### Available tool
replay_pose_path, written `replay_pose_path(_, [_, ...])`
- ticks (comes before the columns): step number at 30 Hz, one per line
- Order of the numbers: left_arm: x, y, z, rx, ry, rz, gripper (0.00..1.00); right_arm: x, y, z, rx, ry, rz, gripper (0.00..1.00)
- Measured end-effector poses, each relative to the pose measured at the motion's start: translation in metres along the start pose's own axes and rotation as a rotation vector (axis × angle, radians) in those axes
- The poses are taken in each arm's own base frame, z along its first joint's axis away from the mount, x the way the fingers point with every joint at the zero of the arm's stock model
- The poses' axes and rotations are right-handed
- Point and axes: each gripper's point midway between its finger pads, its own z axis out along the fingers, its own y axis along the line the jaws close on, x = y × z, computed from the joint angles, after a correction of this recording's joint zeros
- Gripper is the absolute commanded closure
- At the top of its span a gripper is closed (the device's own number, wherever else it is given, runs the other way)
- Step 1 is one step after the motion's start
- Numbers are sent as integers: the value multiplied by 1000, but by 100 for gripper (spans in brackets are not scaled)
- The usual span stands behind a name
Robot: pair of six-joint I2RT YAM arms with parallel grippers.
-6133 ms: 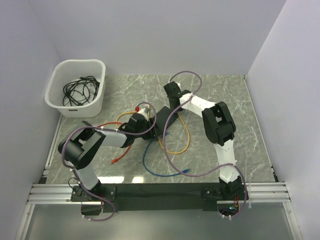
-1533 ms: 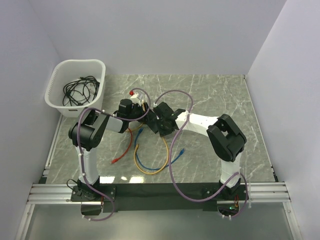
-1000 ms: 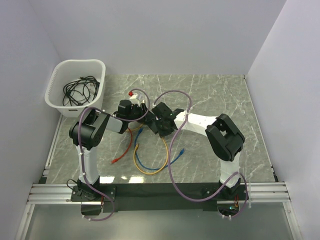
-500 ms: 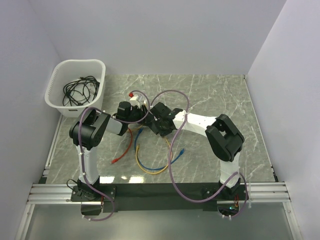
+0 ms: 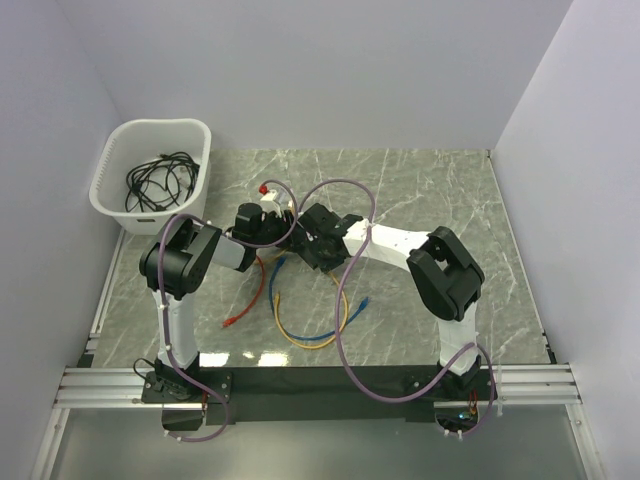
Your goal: Insert the plug into the switch port
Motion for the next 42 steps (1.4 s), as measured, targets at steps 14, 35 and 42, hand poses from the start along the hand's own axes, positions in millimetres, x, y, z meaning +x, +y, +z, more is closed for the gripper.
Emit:
replay_pose_path(14, [-1, 0, 2, 3, -31, 47, 58, -3, 0, 1, 1, -14, -2, 100])
replay_pose_path(35, [-4, -4, 6, -8, -106, 140, 60, -10, -4, 5, 14, 21, 53, 100])
replay_pose_path(42, [-5, -3, 7, -18, -100, 135, 59, -10, -4, 5, 8, 21, 68, 100])
